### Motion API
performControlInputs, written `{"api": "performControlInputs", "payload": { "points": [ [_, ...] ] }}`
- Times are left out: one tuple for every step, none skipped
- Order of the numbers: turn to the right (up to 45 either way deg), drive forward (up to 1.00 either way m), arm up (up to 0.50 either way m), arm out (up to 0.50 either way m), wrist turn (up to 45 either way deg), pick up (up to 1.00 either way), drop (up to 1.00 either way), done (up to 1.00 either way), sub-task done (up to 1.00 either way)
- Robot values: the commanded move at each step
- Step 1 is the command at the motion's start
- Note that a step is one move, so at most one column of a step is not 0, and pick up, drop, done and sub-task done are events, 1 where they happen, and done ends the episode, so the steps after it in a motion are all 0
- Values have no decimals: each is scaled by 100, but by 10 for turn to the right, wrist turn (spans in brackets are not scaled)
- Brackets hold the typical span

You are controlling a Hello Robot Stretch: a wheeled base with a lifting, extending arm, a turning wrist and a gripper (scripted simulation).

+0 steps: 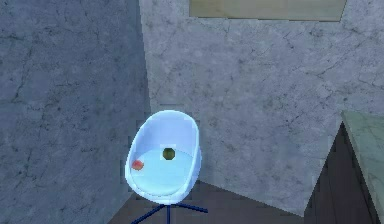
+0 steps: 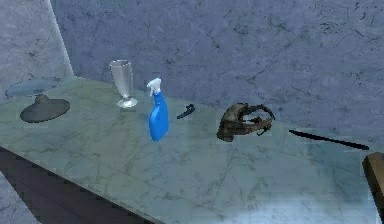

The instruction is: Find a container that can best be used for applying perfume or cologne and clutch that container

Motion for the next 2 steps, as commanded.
{"api": "performControlInputs", "payload": {
  "points": [
    [0, 0, 50, 0, 0, 0, 0, 0, 0],
    [0, 0, 38, 0, 0, 0, 0, 0, 0]
  ]
}}
